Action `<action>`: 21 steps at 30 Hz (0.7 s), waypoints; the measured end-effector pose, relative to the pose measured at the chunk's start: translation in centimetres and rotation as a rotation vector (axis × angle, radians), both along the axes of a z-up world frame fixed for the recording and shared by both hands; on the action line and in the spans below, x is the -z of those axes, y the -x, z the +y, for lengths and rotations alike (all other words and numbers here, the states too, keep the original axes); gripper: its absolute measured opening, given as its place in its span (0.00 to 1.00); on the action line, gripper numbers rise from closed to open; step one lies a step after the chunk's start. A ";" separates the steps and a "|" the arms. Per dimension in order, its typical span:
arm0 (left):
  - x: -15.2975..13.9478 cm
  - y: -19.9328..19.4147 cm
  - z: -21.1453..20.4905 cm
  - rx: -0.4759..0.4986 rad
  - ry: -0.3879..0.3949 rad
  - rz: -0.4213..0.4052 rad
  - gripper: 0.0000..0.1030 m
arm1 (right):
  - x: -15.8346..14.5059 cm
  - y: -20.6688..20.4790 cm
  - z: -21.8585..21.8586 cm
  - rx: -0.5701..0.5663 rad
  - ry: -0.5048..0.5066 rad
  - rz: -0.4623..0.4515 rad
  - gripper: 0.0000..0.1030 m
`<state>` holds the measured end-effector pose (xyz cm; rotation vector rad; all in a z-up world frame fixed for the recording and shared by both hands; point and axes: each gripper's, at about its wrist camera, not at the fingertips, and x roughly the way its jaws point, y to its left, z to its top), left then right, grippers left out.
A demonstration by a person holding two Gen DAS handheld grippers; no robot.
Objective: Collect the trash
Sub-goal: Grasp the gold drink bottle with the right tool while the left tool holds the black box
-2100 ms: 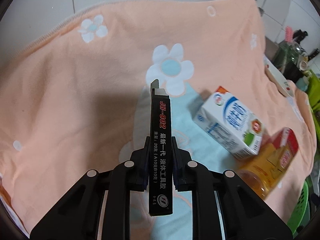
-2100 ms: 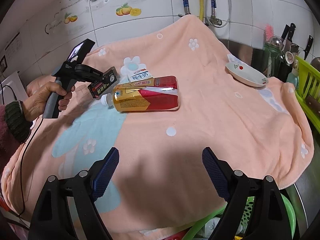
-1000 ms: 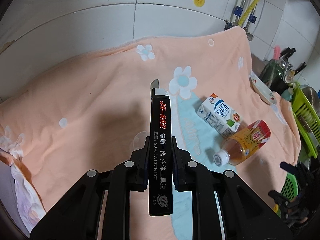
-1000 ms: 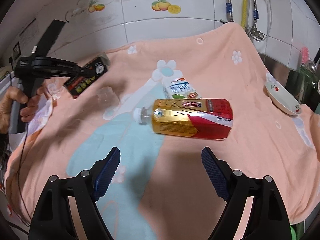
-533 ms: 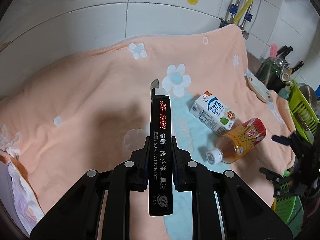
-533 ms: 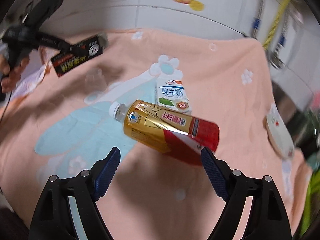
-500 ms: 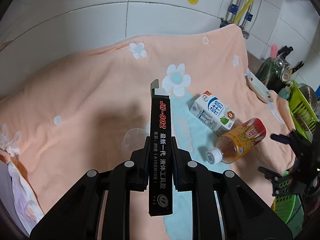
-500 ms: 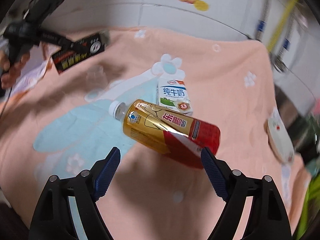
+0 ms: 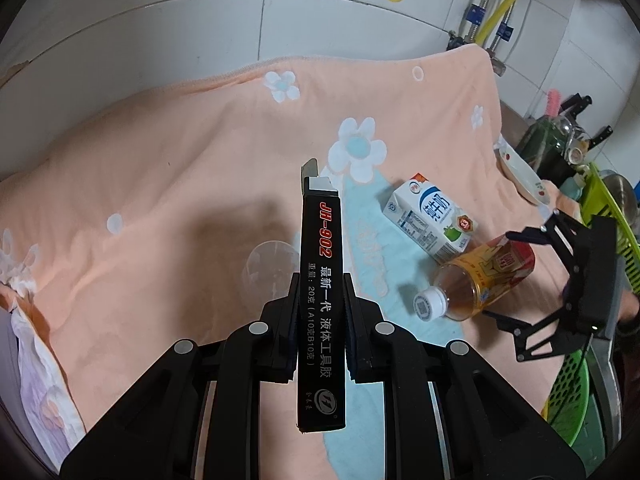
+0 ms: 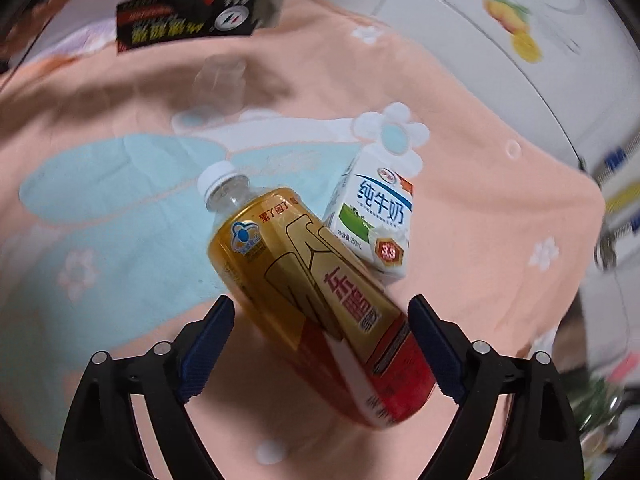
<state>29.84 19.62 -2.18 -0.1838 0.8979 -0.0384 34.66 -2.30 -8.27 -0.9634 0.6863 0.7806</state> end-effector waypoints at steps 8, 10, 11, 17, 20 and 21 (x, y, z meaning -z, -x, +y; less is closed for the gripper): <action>0.3 -0.3 -0.2 -0.001 -0.005 0.010 0.17 | 1.6 -1.8 1.1 -0.078 0.123 0.065 0.85; 0.4 -0.3 -0.3 0.001 -0.009 0.014 0.17 | 1.9 -1.9 1.4 -0.084 0.138 0.073 0.85; 0.5 -0.3 -0.3 0.001 -0.010 0.015 0.17 | 2.0 -1.9 1.4 -0.091 0.147 0.077 0.85; 0.4 -0.4 0.0 -0.001 -0.001 0.012 0.17 | 1.4 -1.0 1.7 -0.129 0.204 0.163 0.81; 0.5 -0.5 -0.1 0.003 0.007 0.012 0.17 | 1.4 -0.2 1.9 -0.154 0.226 0.180 0.81; 0.6 -0.5 -0.1 0.006 0.006 0.013 0.17 | 1.4 -0.3 2.0 -0.146 0.221 0.190 0.82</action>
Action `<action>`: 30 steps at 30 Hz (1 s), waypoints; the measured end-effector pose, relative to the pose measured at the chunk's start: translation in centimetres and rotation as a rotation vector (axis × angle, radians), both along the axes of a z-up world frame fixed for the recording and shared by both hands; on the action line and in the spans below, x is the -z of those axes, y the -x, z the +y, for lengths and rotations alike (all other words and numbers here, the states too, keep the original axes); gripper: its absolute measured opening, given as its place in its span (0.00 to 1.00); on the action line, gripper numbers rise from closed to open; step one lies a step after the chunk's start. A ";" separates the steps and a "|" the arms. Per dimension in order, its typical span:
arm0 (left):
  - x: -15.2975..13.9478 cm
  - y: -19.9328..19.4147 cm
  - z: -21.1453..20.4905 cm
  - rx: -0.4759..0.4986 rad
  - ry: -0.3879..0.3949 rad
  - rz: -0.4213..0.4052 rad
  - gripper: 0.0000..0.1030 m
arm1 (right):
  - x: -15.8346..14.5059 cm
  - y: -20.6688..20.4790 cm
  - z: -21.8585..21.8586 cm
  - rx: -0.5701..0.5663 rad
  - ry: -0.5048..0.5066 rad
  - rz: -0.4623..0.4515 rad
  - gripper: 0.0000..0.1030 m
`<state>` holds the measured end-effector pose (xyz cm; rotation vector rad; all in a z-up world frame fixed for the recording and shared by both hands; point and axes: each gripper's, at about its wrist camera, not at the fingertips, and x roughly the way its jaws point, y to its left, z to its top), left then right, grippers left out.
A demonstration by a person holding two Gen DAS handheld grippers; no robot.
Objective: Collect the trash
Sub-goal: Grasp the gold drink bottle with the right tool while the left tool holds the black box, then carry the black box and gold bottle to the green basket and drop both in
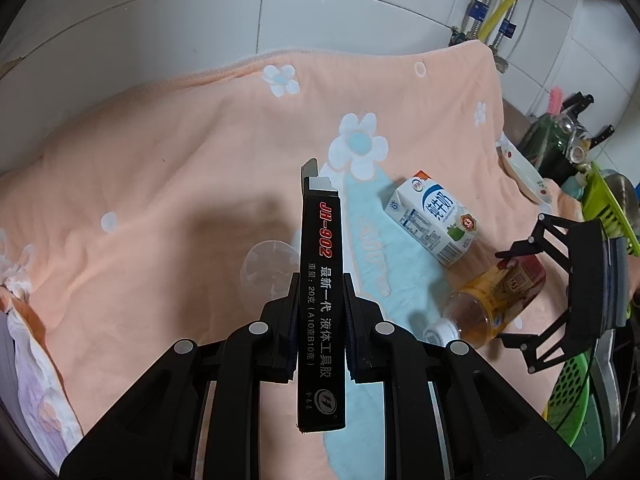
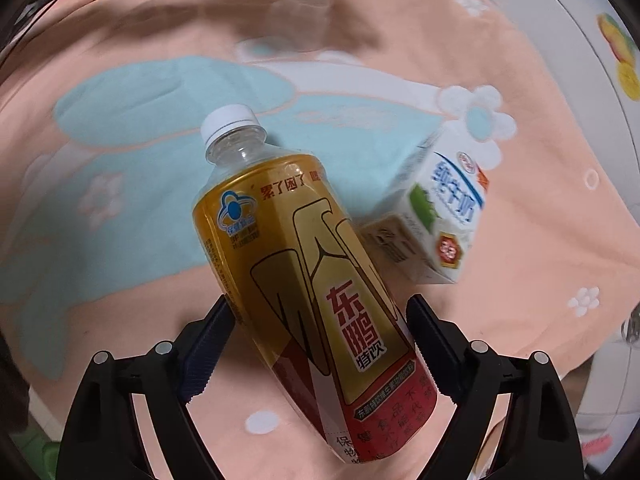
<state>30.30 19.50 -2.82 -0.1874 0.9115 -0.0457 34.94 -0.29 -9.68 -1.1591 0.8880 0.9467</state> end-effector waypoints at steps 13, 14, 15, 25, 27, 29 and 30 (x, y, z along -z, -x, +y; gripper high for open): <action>0.2 0.4 -1.1 0.028 0.003 0.002 0.17 | 1.0 1.1 0.2 0.082 -0.067 -0.081 0.79; 0.0 0.5 -1.3 0.034 0.004 -0.002 0.17 | 0.9 1.3 0.0 0.090 -0.075 -0.084 0.79; -0.2 0.7 -1.5 0.039 0.007 -0.006 0.17 | 0.5 1.9 -0.2 0.108 -0.094 -0.083 0.78; -1.8 2.8 -5.1 0.134 0.036 -0.051 0.17 | -3.2 6.6 -4.7 0.338 -0.275 -0.105 0.78; -2.1 3.3 -6.2 0.162 0.040 -0.060 0.17 | -4.0 7.4 -5.8 0.385 -0.313 -0.110 0.78; -2.5 3.9 -7.4 0.193 0.044 -0.071 0.17 | -4.8 8.5 -7.1 0.439 -0.344 -0.115 0.78; -2.7 4.2 -7.9 0.205 0.048 -0.075 0.17 | -5.2 9.2 -7.7 0.460 -0.358 -0.120 0.78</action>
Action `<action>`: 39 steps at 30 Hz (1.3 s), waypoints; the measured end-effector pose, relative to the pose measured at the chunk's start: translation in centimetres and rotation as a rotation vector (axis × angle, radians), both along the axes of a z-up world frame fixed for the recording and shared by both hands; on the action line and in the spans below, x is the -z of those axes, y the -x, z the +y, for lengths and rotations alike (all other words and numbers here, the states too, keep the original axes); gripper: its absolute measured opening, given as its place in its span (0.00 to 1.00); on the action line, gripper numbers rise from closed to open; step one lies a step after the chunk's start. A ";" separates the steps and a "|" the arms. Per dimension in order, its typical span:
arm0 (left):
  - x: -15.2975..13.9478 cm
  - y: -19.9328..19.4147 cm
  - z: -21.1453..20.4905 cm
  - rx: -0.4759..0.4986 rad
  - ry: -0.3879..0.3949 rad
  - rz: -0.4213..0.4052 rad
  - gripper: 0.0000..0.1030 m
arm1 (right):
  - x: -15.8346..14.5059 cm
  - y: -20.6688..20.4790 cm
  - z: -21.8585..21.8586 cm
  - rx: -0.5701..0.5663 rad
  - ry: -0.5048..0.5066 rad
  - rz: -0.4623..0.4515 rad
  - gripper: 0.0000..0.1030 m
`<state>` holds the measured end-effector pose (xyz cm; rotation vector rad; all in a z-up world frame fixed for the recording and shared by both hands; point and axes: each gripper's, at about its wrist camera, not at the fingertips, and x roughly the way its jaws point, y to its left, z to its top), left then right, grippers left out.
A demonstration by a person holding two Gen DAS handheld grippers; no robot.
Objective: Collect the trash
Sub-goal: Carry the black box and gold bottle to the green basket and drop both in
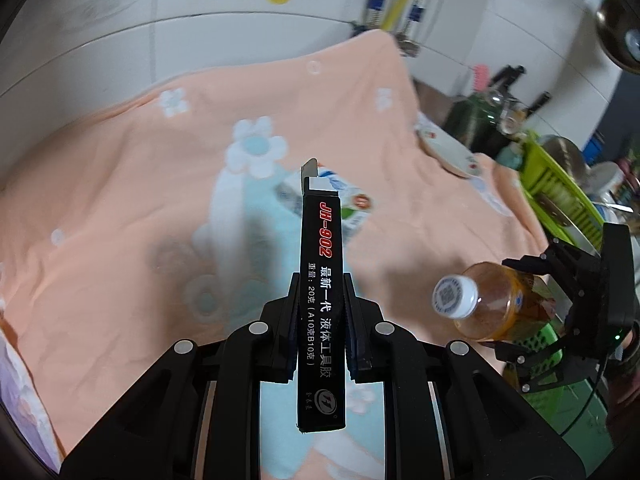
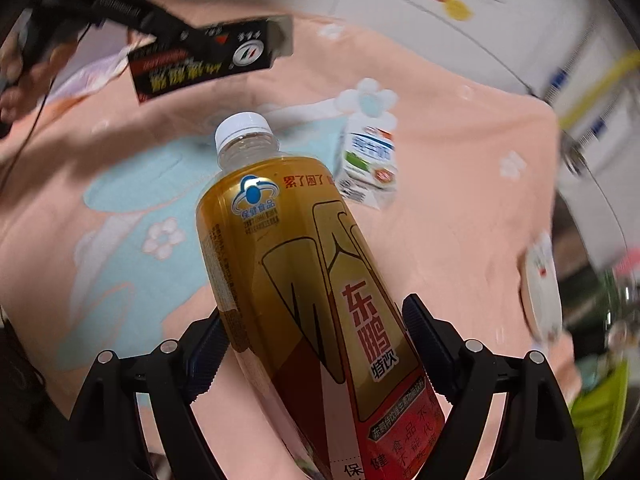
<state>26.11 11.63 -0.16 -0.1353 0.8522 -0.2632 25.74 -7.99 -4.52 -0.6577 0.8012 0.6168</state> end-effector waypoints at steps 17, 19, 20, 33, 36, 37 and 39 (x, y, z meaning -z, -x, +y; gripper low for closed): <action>0.7 4.7 -10.7 0.251 0.066 -0.007 0.17 | 0.1 11.0 -14.1 0.470 -0.178 0.005 0.78; 0.8 5.1 -11.9 0.273 0.064 -0.005 0.17 | 0.7 12.1 -15.6 0.513 -0.182 0.009 0.78; 0.8 5.5 -12.8 0.290 0.066 -0.005 0.17 | 1.1 12.7 -16.3 0.536 -0.181 0.009 0.78; 1.5 8.1 -21.0 0.434 0.068 0.014 0.17 | 4.6 16.7 -23.4 0.744 -0.268 0.031 0.69; 2.0 8.6 -22.6 0.462 0.072 0.024 0.17 | 4.1 17.6 -24.3 0.764 -0.283 0.010 0.69; 2.2 8.8 -23.1 0.473 0.075 0.029 0.17 | 3.9 18.0 -24.5 0.770 -0.290 0.003 0.69; 2.6 9.2 -24.3 0.493 0.070 0.038 0.17 | 3.6 18.7 -25.0 0.778 -0.296 -0.011 0.69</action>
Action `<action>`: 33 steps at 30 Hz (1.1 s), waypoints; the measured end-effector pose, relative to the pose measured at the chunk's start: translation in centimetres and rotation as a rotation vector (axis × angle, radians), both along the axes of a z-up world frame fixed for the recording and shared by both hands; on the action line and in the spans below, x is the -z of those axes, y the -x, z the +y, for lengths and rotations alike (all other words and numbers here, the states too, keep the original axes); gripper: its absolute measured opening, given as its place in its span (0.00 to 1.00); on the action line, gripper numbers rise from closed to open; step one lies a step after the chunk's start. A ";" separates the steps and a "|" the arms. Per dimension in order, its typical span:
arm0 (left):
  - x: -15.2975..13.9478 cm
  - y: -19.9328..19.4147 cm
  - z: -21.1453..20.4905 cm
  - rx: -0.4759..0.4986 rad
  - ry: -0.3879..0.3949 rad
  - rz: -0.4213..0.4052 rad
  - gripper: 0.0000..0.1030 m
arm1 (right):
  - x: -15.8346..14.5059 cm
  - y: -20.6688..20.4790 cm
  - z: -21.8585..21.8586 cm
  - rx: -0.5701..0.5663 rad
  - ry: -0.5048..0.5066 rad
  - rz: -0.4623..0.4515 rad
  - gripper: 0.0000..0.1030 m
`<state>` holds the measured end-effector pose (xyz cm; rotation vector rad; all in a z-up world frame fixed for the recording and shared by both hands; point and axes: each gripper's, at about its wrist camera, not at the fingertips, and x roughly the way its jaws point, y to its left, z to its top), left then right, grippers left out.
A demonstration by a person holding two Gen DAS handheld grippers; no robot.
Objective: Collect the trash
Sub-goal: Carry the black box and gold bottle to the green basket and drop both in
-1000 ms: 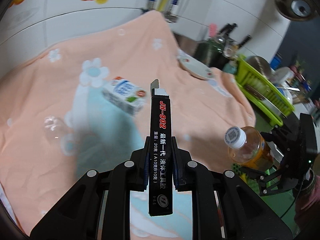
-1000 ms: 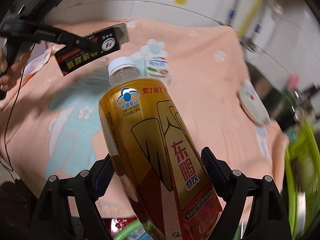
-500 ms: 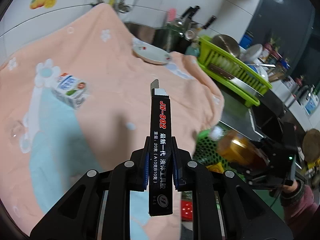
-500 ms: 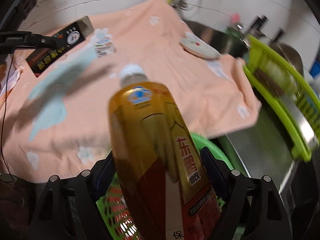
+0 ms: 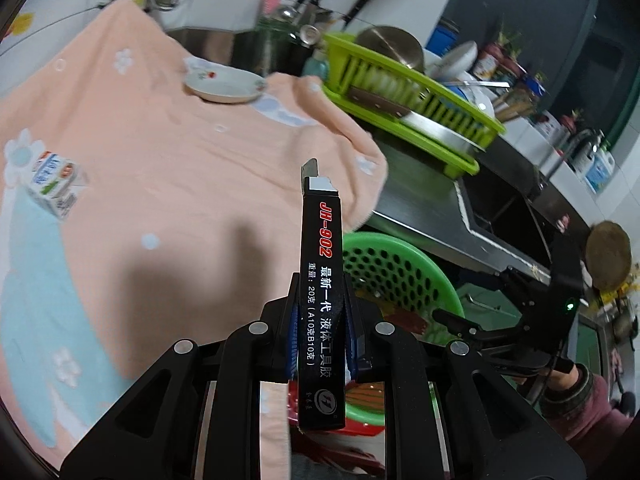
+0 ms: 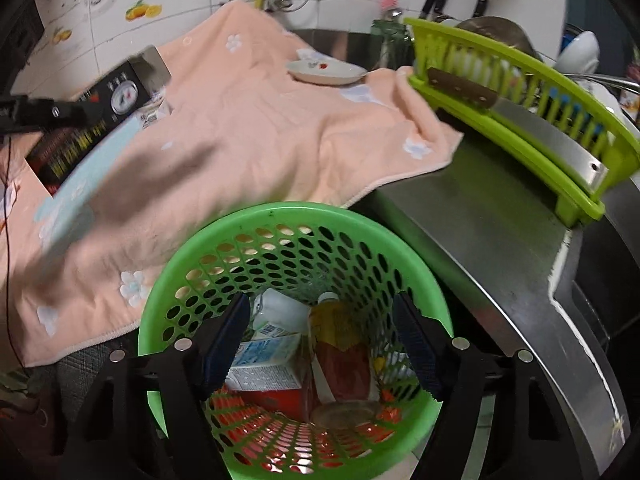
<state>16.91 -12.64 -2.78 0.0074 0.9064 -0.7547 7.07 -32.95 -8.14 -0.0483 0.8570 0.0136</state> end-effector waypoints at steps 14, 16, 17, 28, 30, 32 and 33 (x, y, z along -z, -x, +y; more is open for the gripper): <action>3.8 1.9 -5.8 0.089 -0.056 0.076 0.18 | -0.9 3.8 -0.7 0.029 -0.022 -0.060 0.73; 4.0 1.9 -6.2 0.092 -0.059 0.079 0.18 | -0.9 3.9 -0.6 0.028 -0.022 -0.062 0.73; 4.2 1.9 -6.5 0.097 -0.058 0.085 0.18 | -0.9 4.0 -0.5 0.026 -0.020 -0.063 0.73; 4.8 2.2 -7.0 0.107 -0.068 0.082 0.47 | -1.3 4.0 0.0 0.005 -0.032 -0.082 0.73; 4.6 2.1 -6.5 0.097 -0.064 0.079 0.47 | -1.5 3.8 0.4 -0.004 -0.035 -0.084 0.73; 4.2 1.9 -5.6 0.076 -0.064 0.071 0.47 | -1.7 3.5 0.8 -0.014 -0.035 -0.090 0.73; 4.0 1.8 -5.3 0.068 -0.066 0.068 0.47 | -1.9 3.3 1.1 -0.023 -0.037 -0.093 0.73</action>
